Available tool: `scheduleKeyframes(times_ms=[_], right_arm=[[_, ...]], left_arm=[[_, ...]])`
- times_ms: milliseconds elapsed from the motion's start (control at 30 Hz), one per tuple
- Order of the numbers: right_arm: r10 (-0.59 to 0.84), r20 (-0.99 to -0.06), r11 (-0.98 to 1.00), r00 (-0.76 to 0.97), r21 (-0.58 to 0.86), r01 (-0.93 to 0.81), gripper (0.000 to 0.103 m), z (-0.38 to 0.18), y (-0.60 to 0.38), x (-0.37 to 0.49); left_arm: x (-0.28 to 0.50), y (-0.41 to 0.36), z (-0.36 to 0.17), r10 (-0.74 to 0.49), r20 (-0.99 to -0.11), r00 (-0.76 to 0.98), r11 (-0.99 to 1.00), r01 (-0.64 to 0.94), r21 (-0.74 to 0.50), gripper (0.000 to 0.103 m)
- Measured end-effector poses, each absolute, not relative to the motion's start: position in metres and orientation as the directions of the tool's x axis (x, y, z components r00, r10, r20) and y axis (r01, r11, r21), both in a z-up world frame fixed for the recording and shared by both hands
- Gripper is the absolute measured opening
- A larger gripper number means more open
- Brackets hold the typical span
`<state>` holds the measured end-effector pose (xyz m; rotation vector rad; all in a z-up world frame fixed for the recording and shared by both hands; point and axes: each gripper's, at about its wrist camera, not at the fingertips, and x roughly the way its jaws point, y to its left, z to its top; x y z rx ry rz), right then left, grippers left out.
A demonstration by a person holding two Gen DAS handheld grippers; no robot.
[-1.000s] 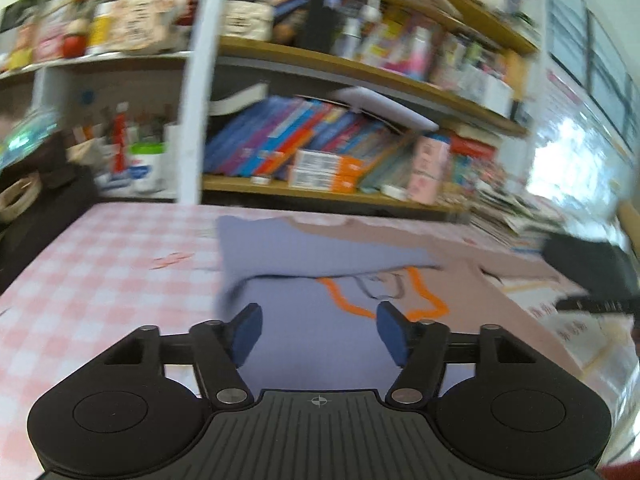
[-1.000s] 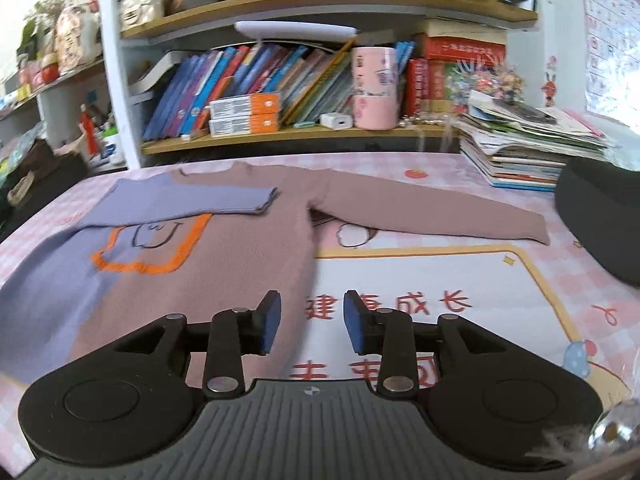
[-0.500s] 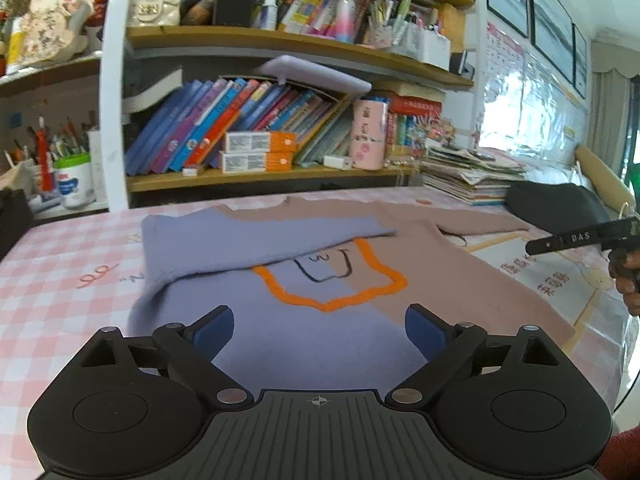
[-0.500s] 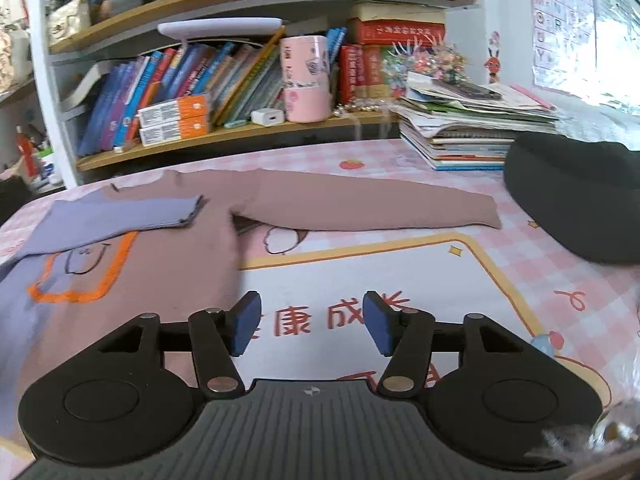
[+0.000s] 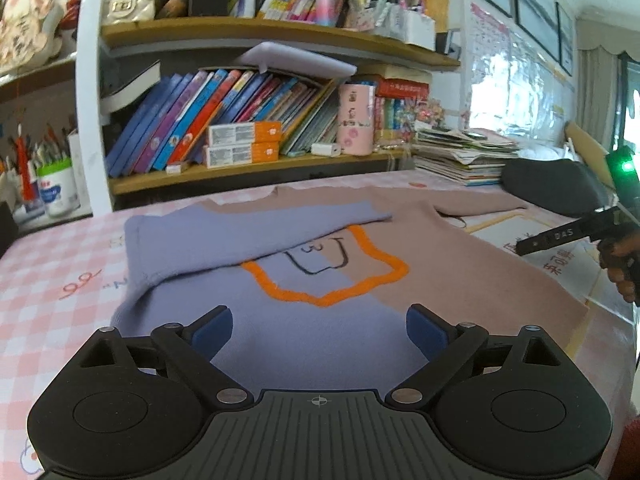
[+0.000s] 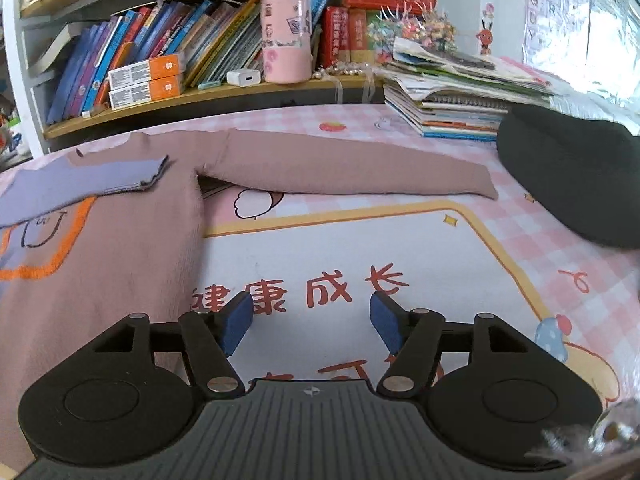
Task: Fold clothes
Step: 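Move the right gripper to the pink sleeve cuff and grasp it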
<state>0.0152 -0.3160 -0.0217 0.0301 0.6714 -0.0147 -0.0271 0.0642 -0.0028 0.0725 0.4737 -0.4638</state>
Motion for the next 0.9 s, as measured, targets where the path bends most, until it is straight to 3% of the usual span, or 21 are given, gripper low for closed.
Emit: scheduleKeyframes(times_ms=[333,633,900], right_arm=[[-0.094,-0.646,0.995,0.757,-0.028,0.1,0.071,0.008,-0.371,0.068],[-0.147,-0.682,0.957,0.717,0.086,0.279,0.075,0.016,-0.434,0.089],[-0.144,-0.713,0.939,0.686,0.121,0.323,0.076,0.011,-0.447,0.09]], left_arm=[[-0.038,0.057,-0.006,-0.399,-0.468,0.789,0.884,0.466,0.031,0.098],[-0.041,0.064,-0.006,-0.413,-0.437,0.799,0.887,0.462,0.006,0.099],[-0.044,0.063,-0.006,-0.423,-0.428,0.799,0.882,0.471,0.008,0.099]])
